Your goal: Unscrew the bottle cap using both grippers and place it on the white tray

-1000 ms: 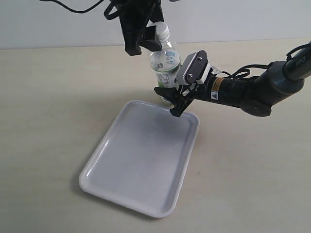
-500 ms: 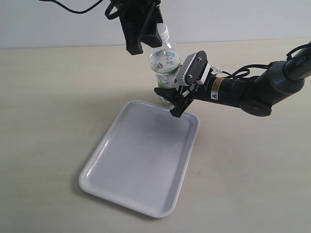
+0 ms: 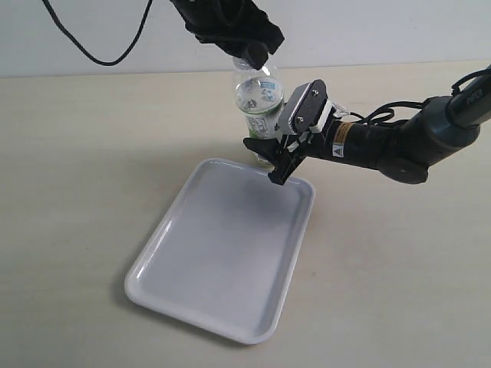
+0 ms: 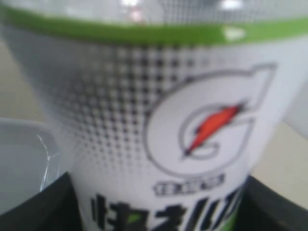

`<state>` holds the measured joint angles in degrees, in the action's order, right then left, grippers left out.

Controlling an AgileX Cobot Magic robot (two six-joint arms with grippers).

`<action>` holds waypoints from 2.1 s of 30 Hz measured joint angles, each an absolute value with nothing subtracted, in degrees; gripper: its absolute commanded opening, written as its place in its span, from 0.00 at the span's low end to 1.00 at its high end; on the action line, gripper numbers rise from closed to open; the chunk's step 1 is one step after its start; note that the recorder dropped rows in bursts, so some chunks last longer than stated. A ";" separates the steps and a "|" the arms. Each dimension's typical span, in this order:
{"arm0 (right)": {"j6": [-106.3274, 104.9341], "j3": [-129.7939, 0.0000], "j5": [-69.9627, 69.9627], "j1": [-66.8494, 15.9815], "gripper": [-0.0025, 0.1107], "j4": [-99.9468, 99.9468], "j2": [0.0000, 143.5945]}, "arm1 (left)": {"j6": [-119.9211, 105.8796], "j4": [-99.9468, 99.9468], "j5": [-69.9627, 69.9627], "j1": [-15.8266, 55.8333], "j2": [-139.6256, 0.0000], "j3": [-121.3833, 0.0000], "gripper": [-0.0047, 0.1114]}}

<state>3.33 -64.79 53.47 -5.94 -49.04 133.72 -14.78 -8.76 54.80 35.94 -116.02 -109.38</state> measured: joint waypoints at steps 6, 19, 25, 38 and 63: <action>3.75 -64.79 53.47 -5.94 0.02 -48.92 133.72 | -9.59 -8.76 53.87 35.94 -116.23 -109.38 0.04; 3.96 -64.79 53.47 -5.94 0.02 -48.92 133.72 | -14.66 -9.47 51.90 35.94 -116.23 -109.38 0.57; 3.96 -64.79 53.47 -5.94 0.02 -48.92 133.72 | -20.02 -9.51 50.95 35.94 -115.27 -109.38 0.56; 3.96 -64.79 53.47 -5.94 0.02 -48.92 133.72 | -51.50 -10.65 50.86 35.94 -110.53 -109.38 0.58; 3.62 -64.79 53.47 -5.94 0.02 -48.92 133.72 | -62.54 -10.65 55.84 35.94 -114.09 -109.38 0.60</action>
